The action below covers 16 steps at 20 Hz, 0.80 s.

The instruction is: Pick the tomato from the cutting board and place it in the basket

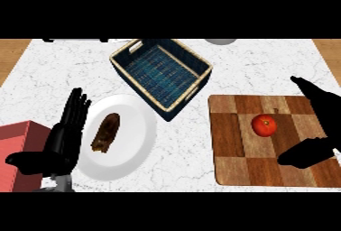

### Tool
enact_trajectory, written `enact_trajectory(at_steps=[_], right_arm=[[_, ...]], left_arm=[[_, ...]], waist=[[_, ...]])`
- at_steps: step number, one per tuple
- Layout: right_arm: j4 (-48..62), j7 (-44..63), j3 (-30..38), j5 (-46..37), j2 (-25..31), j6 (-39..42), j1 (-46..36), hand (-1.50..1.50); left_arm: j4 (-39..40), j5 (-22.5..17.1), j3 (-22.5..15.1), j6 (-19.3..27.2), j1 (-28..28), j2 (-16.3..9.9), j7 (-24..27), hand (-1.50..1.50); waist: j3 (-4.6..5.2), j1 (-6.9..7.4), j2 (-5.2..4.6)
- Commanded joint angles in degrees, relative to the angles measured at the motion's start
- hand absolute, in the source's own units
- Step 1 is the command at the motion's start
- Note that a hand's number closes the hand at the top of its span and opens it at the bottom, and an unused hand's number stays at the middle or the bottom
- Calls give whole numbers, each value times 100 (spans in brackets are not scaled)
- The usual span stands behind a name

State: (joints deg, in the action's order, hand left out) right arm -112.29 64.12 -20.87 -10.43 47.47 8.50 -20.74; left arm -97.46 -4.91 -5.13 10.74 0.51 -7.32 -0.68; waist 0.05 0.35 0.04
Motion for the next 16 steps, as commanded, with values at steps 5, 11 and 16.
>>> enact_trajectory(at_steps=[5,11,16], right_arm=[[767,-366,240,-631,-736,166,332,-150],[491,-217,-120,-1657,-1427,3,640,-150],[850,-225,175,-1940,-1714,410,331,-150]], left_arm=[[-30,-17,134,-86,-28,41,-86,0],[208,190,32,-138,57,202,259,0],[145,343,-93,-46,-1,362,135,0]], waist=[[-5,-12,-4],[-4,-18,-2],[-4,-12,-2]])
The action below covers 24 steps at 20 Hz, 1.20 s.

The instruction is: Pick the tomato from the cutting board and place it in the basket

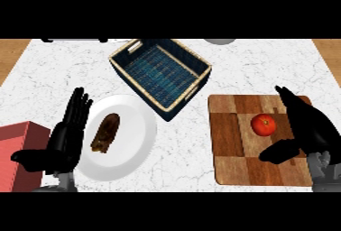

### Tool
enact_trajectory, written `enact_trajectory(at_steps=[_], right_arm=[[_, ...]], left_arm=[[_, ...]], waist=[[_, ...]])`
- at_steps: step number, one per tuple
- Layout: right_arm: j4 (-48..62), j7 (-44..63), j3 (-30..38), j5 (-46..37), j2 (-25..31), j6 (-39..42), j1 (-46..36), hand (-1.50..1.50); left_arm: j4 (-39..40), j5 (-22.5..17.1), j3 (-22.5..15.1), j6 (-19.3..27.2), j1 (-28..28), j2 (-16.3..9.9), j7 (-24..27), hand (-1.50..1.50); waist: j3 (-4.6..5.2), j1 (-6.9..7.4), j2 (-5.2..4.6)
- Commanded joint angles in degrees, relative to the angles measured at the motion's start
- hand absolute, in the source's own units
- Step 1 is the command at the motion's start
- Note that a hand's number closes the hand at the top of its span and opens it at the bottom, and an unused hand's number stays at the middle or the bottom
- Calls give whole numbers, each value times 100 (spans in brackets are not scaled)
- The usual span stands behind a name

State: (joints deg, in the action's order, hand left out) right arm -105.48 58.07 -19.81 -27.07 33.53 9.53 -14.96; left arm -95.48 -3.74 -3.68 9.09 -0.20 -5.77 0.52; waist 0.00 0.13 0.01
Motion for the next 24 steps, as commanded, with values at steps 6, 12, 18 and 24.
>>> enact_trajectory(at_steps=[6,12,18,24], right_arm=[[586,-304,224,-958,-910,89,193,-150],[851,-608,804,-848,-931,658,44,-150],[827,-649,980,-1180,-1226,948,105,-150],[1166,-1298,1348,-1186,-1204,902,251,-150]], left_arm=[[85,90,120,-103,-36,86,101,0],[-112,270,71,19,-156,140,-311,0],[-282,117,218,-231,68,99,-215,0],[296,97,361,-308,-210,145,106,0]], waist=[[0,-4,1],[0,-2,2],[0,-5,4],[0,-13,0]])
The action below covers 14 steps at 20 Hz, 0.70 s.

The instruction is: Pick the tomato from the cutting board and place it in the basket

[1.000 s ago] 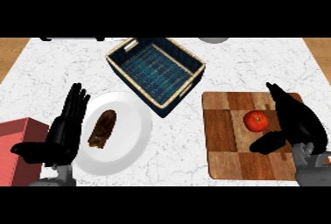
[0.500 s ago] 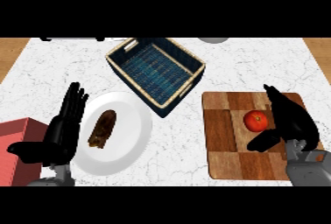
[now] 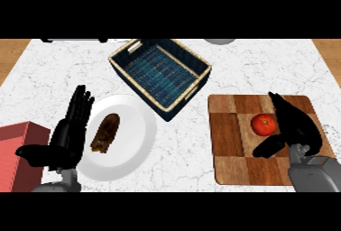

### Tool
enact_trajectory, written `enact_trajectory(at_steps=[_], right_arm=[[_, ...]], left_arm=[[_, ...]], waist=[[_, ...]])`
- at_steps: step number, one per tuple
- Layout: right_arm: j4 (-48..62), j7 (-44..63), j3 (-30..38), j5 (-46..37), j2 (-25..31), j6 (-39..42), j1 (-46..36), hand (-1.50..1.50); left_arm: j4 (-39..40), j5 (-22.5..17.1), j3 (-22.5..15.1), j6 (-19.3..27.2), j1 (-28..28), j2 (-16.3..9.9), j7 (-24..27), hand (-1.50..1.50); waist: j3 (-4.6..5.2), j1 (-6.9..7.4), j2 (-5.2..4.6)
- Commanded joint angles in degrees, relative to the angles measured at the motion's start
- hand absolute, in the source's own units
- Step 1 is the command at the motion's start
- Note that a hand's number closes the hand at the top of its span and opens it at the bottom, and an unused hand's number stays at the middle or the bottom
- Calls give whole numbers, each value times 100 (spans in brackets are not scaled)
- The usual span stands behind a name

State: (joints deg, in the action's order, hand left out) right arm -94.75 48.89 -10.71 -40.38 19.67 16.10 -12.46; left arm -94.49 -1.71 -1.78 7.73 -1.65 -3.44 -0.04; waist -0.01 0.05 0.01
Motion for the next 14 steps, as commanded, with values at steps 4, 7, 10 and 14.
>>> enact_trajectory(at_steps=[4,7,10,14], right_arm=[[456,-855,125,-393,-149,-401,483,-150],[650,-600,283,-458,-441,8,-59,-150],[579,-432,302,-613,-545,63,-75,-150],[1233,-804,336,-844,-736,-204,-189,-150]], left_arm=[[-534,-89,45,-221,515,-121,-151,0],[-150,126,-91,-61,280,158,86,0],[-403,1,15,-225,519,32,15,0],[-257,154,43,23,-6,148,-236,0]], waist=[[0,12,4],[1,7,0],[1,11,3],[0,11,-1]])
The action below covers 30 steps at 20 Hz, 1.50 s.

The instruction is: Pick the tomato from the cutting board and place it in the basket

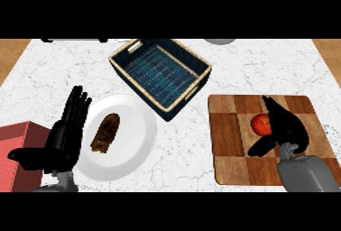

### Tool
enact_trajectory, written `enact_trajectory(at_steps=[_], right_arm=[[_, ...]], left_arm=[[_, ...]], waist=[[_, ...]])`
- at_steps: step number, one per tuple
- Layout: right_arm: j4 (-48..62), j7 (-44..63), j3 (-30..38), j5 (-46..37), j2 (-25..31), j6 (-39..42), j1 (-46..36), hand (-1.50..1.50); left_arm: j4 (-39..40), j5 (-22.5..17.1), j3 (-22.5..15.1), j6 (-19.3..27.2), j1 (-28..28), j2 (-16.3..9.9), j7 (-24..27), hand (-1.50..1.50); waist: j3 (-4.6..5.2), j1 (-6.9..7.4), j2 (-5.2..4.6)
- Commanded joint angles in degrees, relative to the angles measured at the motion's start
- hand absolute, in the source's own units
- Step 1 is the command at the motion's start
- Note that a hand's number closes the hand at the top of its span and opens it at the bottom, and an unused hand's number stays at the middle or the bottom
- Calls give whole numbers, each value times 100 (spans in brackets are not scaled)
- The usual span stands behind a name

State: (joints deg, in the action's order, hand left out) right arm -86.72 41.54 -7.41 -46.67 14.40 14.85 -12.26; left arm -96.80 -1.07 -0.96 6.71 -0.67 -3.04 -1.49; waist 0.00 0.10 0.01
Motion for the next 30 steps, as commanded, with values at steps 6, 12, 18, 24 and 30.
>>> enact_trajectory(at_steps=[6,12,18,24,30], right_arm=[[421,-419,160,-197,-242,-34,-67,150],[1030,-1110,-150,-554,-71,-92,-114,150],[644,-1209,-72,-718,29,129,-39,150],[1233,632,-728,-1309,-1377,-426,-1214,150],[1763,1872,-797,-1462,-1425,-928,-2184,150]], left_arm=[[-97,153,-86,174,-102,183,-257,0],[-175,108,-75,-36,274,124,132,0],[609,80,99,-91,-302,113,250,0],[-69,73,-197,-188,5,133,-17,0],[20,144,-540,-333,-403,242,-65,0]], waist=[[0,-1,0],[-1,17,-1],[1,-22,-1],[6,396,-47],[22,1183,-270]])
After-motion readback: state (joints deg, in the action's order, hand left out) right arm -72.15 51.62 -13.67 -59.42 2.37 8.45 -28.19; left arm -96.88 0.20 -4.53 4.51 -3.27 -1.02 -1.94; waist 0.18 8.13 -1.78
